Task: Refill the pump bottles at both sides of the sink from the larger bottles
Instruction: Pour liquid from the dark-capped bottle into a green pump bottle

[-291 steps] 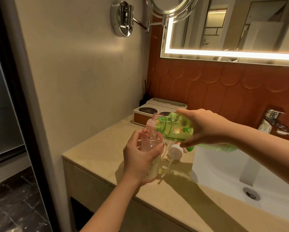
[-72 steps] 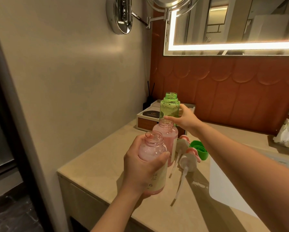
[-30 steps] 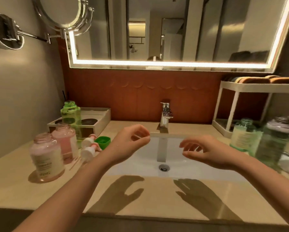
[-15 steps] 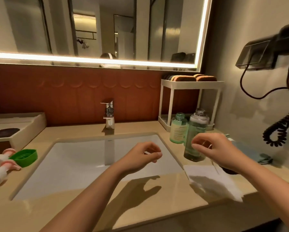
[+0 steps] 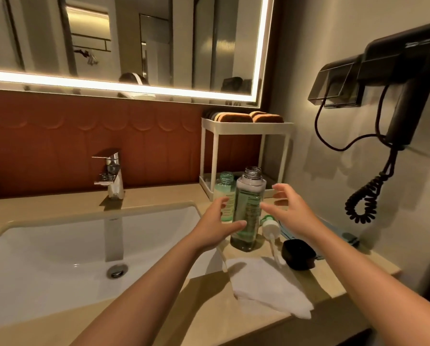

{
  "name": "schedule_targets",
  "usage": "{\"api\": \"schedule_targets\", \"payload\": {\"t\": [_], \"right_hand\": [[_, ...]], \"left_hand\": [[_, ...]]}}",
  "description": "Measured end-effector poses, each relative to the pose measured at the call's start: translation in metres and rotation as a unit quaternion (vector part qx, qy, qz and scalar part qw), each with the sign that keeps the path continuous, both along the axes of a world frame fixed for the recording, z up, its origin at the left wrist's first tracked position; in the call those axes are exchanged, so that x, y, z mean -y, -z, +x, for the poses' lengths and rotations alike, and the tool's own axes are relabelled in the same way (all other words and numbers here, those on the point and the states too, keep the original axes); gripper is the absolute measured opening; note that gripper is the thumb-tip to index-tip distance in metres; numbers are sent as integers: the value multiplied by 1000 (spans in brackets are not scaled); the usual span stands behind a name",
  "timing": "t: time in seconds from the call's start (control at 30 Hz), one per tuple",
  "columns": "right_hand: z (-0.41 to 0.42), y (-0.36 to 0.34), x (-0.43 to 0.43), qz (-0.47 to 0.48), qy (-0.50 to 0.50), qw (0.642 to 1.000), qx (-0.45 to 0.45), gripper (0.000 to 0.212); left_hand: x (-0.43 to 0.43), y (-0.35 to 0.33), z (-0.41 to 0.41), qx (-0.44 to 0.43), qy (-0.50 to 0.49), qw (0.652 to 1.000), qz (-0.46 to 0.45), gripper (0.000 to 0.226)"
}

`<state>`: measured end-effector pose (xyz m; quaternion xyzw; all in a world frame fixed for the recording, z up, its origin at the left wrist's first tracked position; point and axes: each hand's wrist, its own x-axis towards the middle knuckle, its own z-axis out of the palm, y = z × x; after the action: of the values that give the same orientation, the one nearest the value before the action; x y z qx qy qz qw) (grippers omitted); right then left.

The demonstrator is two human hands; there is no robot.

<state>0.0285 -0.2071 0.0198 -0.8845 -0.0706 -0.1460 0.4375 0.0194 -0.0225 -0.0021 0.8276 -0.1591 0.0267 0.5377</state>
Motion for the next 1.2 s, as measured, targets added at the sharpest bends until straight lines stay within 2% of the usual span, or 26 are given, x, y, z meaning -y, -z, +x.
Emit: {"api": "schedule_targets", "payload": {"t": [0.13, 0.23, 0.4, 0.6, 0.77, 1.07, 1.2], "right_hand": [[19, -3, -7, 25, -40, 999, -19, 80], [30, -3, -14, 15, -64, 998, -13, 84], [40, 5, -24, 67, -70, 995, -1, 88], [43, 12, -22, 84, -58, 994, 35, 81], [46, 19, -11, 87, -31, 995, 48, 79], [52, 28, 6, 119, -6, 991, 63, 80], [52, 31, 6, 129, -10, 989, 67, 81]], "left_hand": [[18, -1, 16, 20, -6, 1000, -15, 67], [24, 4, 25, 19, -20, 999, -31, 67], [21, 15, 34, 22, -33, 999, -33, 71], [6, 22, 49, 20, -6, 999, -44, 43], [6, 28, 67, 18, -70, 995, -65, 27], [43, 6, 95, 73, -65, 992, -84, 46], [56, -8, 114, 86, -62, 994, -30, 54]]}}
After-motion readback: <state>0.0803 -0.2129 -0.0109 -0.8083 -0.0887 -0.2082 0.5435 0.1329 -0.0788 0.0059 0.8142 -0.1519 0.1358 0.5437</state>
